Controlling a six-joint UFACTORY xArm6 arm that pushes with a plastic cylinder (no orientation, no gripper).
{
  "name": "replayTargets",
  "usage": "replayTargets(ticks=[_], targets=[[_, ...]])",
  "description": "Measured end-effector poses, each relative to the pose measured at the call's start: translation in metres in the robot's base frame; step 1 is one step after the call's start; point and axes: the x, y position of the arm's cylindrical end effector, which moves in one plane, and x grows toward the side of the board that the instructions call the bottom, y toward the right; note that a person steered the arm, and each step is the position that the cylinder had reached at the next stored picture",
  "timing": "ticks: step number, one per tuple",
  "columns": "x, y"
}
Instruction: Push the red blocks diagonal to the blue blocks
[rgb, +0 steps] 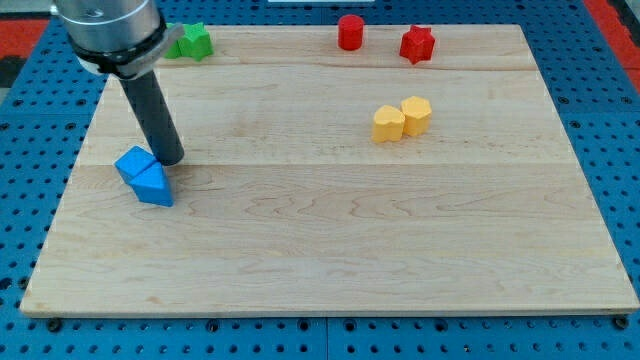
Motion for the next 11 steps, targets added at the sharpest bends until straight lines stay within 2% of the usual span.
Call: replayTargets(ticks=[1, 2, 4, 5, 6, 8, 11], targets=[[-0.032, 0.018], [-0.099, 0.075], [-0.218, 0.1], [-0.246, 0.136], [-0.246, 0.163], [-0.246, 0.302], [-0.229, 0.332]])
